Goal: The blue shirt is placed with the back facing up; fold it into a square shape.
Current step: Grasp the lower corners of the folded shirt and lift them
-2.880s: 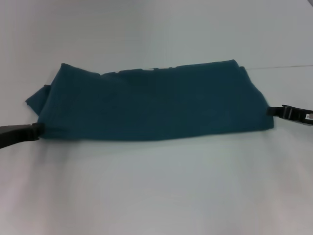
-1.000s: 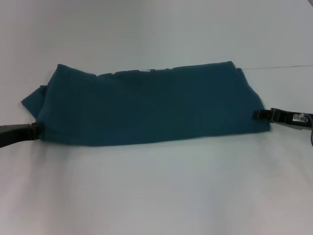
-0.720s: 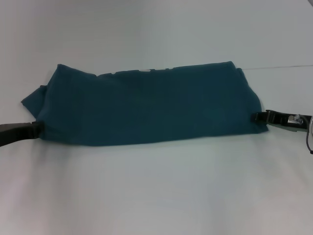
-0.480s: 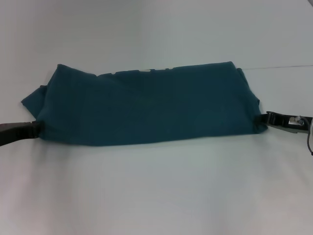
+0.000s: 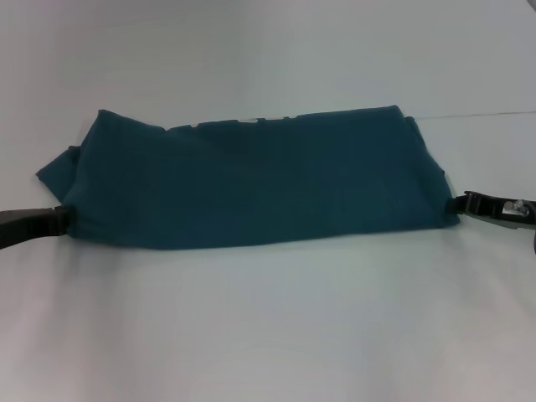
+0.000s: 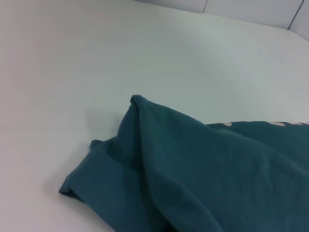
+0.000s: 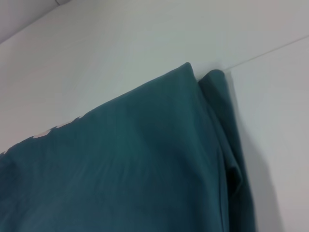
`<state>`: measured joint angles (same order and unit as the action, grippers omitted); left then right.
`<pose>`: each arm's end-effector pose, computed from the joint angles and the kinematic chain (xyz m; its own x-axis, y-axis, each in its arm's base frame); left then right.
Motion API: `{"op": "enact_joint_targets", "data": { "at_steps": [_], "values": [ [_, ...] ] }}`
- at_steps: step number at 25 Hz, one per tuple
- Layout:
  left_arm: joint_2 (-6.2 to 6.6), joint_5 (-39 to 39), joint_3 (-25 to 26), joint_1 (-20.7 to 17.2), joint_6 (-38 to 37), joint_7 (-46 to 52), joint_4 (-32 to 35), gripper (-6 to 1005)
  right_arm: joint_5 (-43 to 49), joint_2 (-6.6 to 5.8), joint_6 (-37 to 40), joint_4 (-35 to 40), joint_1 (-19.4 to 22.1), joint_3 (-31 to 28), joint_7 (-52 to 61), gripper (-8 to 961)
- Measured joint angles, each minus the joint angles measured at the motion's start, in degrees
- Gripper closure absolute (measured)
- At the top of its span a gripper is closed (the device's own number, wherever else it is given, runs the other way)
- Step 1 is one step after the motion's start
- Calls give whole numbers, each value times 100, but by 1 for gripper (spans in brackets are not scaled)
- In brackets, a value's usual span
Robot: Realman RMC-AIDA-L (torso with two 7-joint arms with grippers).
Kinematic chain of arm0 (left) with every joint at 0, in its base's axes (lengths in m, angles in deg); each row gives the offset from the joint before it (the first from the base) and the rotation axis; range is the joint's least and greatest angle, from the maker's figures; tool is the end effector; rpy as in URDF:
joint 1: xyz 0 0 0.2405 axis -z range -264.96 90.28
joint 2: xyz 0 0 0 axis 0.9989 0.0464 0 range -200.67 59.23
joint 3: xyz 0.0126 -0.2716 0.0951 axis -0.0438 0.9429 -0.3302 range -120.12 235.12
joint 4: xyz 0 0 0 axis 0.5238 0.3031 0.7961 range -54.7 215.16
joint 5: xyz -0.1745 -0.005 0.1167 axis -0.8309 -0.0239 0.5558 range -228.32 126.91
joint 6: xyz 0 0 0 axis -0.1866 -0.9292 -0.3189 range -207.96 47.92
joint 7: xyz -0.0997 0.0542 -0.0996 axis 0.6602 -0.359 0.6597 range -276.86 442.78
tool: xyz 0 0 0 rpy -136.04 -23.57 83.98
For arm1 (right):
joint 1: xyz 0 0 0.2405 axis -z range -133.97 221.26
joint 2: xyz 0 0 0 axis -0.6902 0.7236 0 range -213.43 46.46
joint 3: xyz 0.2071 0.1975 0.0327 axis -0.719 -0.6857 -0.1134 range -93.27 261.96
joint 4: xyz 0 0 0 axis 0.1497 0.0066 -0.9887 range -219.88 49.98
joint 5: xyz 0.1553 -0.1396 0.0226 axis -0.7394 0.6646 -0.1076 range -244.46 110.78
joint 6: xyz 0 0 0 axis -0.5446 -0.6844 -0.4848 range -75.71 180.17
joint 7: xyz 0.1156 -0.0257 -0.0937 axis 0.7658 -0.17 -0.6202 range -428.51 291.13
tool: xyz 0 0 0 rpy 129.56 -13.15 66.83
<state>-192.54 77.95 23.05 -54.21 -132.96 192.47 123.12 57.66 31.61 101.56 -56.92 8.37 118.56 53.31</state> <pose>-0.3407 0.4161 0.0050 0.5362 0.6242 0.5683 0.8353 -0.2955 -0.4636 0.3699 0.4177 0.0075 0.2176 -0.7183 -0.6609 -0.9633 -0.0491 -0.2638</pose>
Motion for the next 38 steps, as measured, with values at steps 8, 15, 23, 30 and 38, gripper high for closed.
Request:
{"op": "enact_joint_targets", "data": {
  "at_steps": [8, 15, 23, 30, 38],
  "values": [
    [0, -7, 42, -61, -86, 58, 62, 910, -668, -65, 544, 146, 357, -41, -431, 936],
    [0, -9, 44, -150, -156, 61, 118, 906, -848, -84, 942, 226, 681, -130, -534, 927],
    [-16, -9, 107, -386, -320, 115, 333, 901, -1094, -23, 1229, 423, 956, -168, -664, 917],
    [-31, -8, 114, -461, -337, 101, 343, 897, -1098, -16, 1250, 409, 958, -141, -682, 909],
    [-35, -8, 122, -465, -448, 146, 354, 892, -1124, -3, 1258, 417, 936, -171, -695, 899]
  ]
}}
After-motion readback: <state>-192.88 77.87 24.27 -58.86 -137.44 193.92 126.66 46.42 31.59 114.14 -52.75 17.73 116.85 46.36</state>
